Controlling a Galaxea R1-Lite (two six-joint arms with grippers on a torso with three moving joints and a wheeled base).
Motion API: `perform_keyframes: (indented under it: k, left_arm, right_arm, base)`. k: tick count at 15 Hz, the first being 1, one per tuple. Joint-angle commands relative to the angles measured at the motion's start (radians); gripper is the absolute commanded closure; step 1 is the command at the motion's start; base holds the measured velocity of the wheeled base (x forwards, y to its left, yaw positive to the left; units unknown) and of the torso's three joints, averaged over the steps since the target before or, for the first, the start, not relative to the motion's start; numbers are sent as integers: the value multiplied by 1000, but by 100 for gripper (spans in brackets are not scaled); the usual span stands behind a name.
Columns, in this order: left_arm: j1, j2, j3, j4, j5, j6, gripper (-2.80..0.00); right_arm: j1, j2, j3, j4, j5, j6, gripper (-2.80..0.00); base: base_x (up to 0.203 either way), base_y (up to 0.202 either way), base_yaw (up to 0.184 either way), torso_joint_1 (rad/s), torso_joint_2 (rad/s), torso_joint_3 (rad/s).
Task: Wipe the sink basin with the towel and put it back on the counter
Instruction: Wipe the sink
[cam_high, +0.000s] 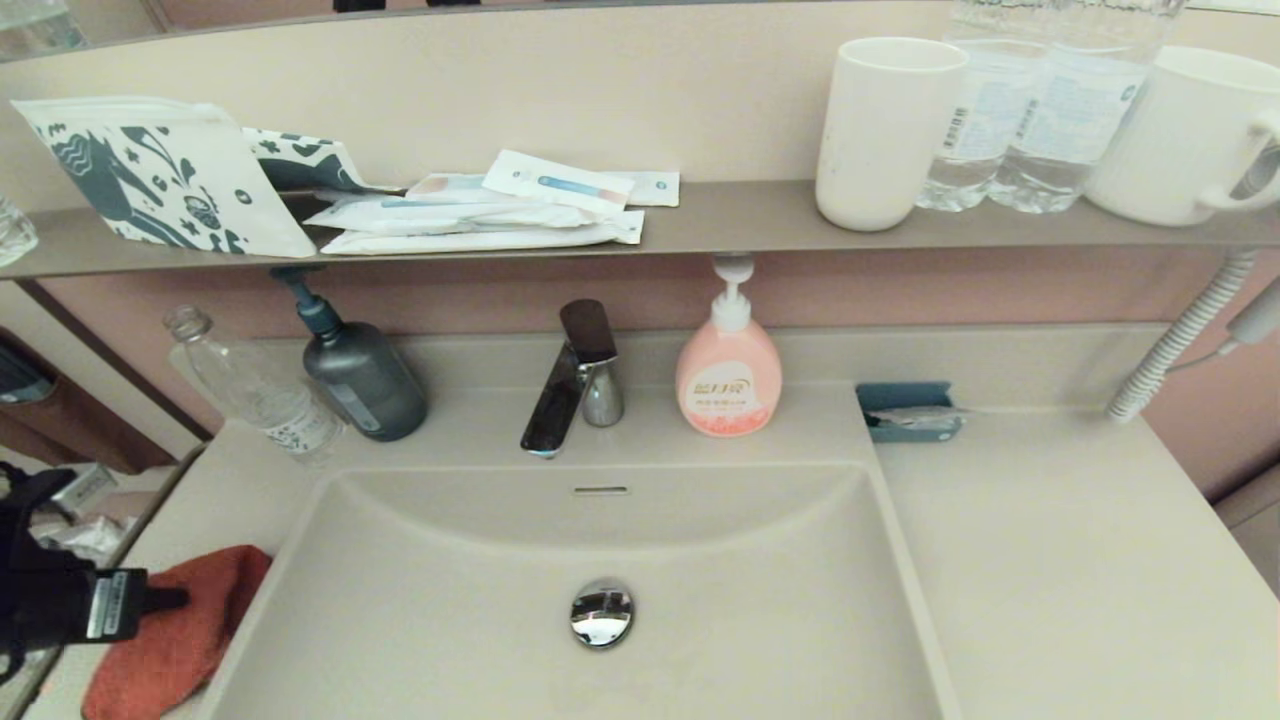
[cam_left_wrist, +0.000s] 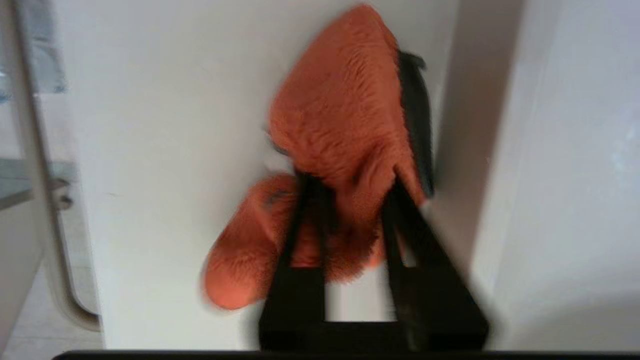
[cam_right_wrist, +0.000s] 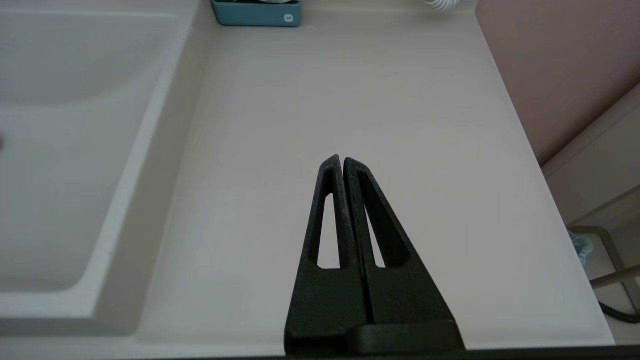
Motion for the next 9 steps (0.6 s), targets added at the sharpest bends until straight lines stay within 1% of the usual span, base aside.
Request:
perform_keyframes:
  k: [1, 4, 7, 9]
  left_arm:
    - [-5, 14, 6, -2, -3, 4, -280]
    - [-29, 2, -3, -4, -4, 4, -280]
    - [-67, -38, -12, -3, -3, 3, -280]
    - [-75, -51, -33, 0, 0, 1, -280]
  right_arm:
    - [0, 1, 0, -2, 1, -1, 0]
    - [0, 1, 0, 0, 1, -1, 0]
    - [0, 1, 0, 0, 0, -1, 0]
    - [0, 1, 0, 0, 0, -1, 0]
  base:
    - [0, 0, 0, 0, 0, 0]
    - [0, 0, 0, 0, 0, 0]
    - [0, 0, 0, 0, 0, 0]
    - [0, 0, 0, 0, 0, 0]
